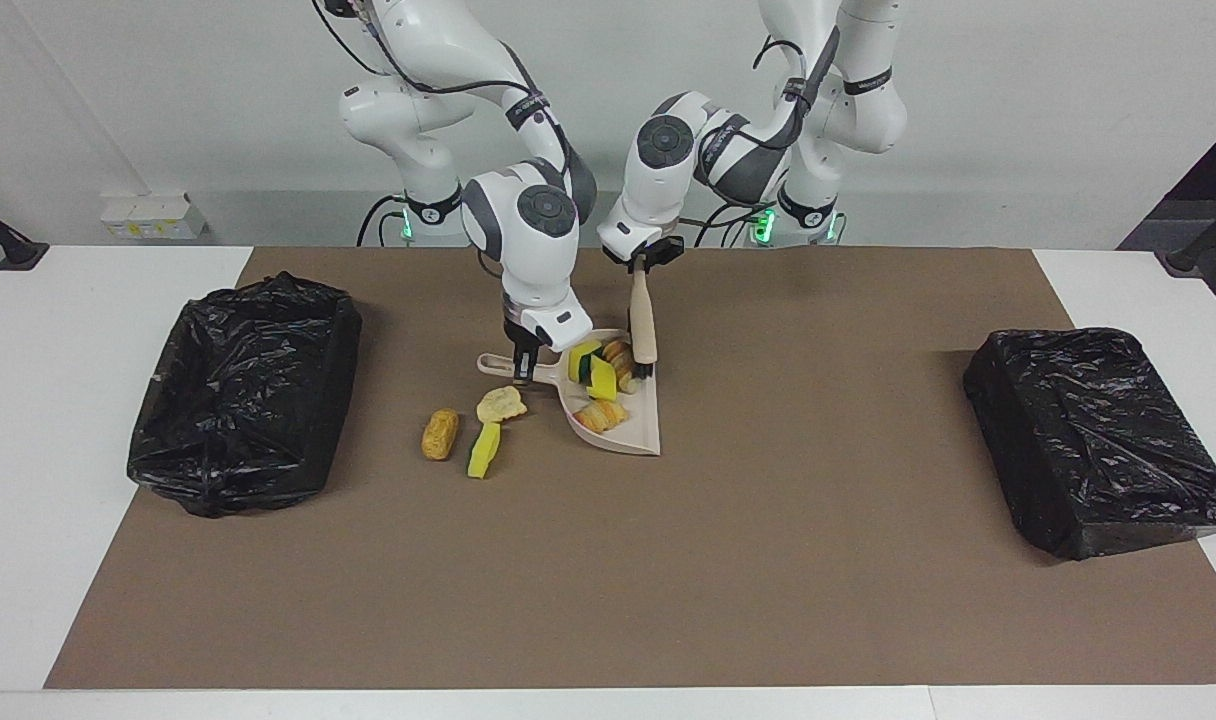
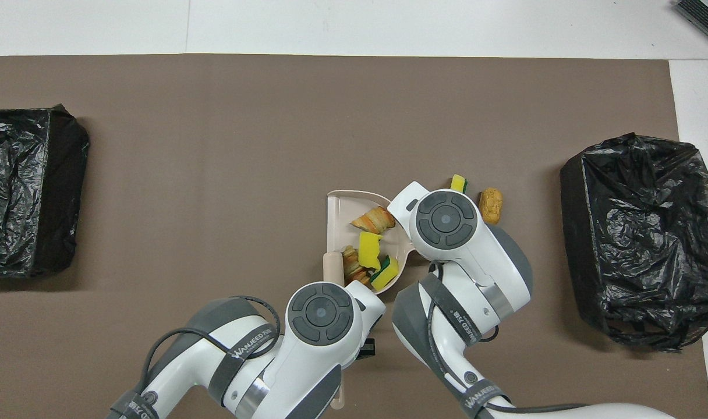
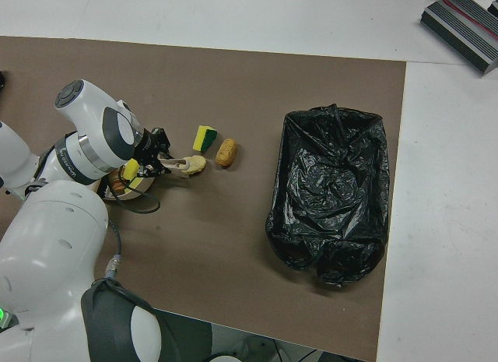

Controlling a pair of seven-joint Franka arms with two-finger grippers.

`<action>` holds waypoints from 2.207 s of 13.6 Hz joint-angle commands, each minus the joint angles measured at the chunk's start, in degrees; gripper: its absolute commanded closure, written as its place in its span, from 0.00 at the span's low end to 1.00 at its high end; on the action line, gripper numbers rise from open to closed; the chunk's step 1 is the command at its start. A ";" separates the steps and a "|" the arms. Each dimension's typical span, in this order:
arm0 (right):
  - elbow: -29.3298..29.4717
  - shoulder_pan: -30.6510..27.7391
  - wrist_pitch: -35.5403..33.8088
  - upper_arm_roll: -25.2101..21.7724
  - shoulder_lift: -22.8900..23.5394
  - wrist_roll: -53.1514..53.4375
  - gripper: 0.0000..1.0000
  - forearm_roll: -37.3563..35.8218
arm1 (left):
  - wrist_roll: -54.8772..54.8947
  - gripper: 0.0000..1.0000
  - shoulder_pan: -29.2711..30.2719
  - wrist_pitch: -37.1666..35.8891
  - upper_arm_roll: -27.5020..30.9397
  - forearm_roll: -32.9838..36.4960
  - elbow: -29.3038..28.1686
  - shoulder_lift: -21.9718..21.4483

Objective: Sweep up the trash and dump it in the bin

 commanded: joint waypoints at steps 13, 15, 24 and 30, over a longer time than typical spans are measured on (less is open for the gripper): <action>11.27 -9.29 -14.48 0.24 -2.13 -14.59 1.00 1.83 | -25.72 1.00 -17.33 4.51 -1.82 2.13 -12.10 -15.54; 14.70 -14.11 -17.83 -0.02 -2.22 -21.52 1.00 4.18 | -25.81 1.00 -20.58 8.47 -1.82 0.55 -13.59 -13.44; 19.20 -36.43 -19.07 -1.96 -4.86 -45.09 1.00 1.04 | -17.65 1.00 -18.41 15.52 -1.38 -3.06 -15.53 -5.61; 18.24 -42.71 -11.96 -1.96 -5.65 -47.58 1.00 -15.89 | -11.86 0.00 -16.12 14.91 -1.38 -2.97 -15.45 -5.25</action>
